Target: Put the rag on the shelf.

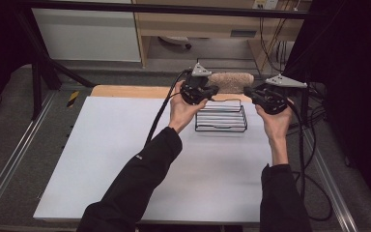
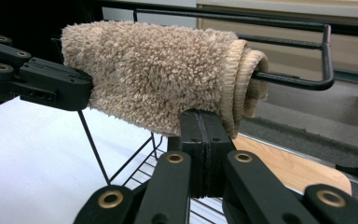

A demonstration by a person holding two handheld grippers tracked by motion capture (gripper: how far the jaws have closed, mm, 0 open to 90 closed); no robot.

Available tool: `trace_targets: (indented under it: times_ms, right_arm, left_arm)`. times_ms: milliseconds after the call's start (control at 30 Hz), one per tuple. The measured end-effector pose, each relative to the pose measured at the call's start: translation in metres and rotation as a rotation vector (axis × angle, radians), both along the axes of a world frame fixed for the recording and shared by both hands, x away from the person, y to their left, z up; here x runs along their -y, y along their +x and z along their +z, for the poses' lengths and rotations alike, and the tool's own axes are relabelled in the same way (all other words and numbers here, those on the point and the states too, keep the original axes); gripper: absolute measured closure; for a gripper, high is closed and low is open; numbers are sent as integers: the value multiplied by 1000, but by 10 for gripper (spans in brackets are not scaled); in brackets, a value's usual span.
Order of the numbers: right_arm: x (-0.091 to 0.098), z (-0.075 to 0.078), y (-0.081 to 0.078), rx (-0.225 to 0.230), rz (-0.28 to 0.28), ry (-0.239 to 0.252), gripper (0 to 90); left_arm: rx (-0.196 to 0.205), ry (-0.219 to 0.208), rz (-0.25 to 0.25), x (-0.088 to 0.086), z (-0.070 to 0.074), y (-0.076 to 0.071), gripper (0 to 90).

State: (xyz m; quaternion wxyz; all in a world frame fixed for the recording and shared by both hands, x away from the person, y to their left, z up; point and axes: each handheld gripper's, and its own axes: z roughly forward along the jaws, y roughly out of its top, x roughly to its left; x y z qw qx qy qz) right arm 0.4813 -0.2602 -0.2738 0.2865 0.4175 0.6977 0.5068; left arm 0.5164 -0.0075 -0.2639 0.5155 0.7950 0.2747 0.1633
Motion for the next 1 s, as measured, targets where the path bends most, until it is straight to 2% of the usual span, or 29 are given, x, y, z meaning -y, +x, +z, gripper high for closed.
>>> trace_targets:
  times_ms: [267,467,533,767,1000]
  right_arm:
    - [2,7,-12,19,25,18,848]
    - [0,14,-21,24,45,28,771]
    - [-2,15,-24,26,52,30,730]
    - [-6,16,-36,21,72,52,597]
    - [-10,15,-47,9,81,49,401]
  left_arm:
    - [1,5,-10,-5,6,-10,747]
    - [-4,13,-7,-16,10,-19,634]
    - [-4,23,-2,-20,10,-22,591]
    - [-10,20,13,-44,5,-36,442]
    - [-16,30,37,-72,-5,-49,309]
